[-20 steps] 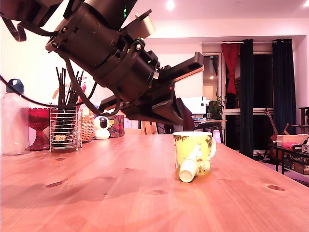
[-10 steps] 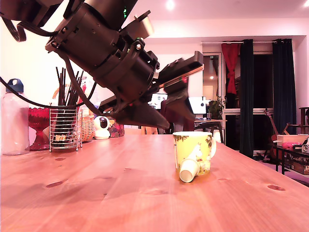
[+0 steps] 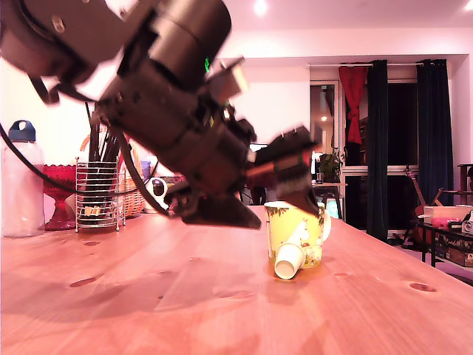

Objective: Pick the coffee capsule and then drop it inside the coffee cup in front of you

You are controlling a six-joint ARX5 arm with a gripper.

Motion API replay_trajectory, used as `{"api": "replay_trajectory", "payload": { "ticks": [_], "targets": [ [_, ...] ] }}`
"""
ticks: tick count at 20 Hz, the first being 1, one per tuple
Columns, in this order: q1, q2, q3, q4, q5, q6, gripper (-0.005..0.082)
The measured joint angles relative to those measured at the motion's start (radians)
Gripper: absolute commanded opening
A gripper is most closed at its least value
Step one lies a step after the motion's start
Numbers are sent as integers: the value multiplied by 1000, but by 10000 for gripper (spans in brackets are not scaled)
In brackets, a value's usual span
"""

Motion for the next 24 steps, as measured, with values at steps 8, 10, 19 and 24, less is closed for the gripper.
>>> {"api": "replay_trajectory", "payload": {
  "ticks": [8,10,19,24],
  "targets": [
    [50,59,0,50,0,0,664],
    [64,69,1,53,4,0,664],
    [77,217,151,11,68,0,661],
    [87,278,216,-23,75,0,658]
  ]
}}
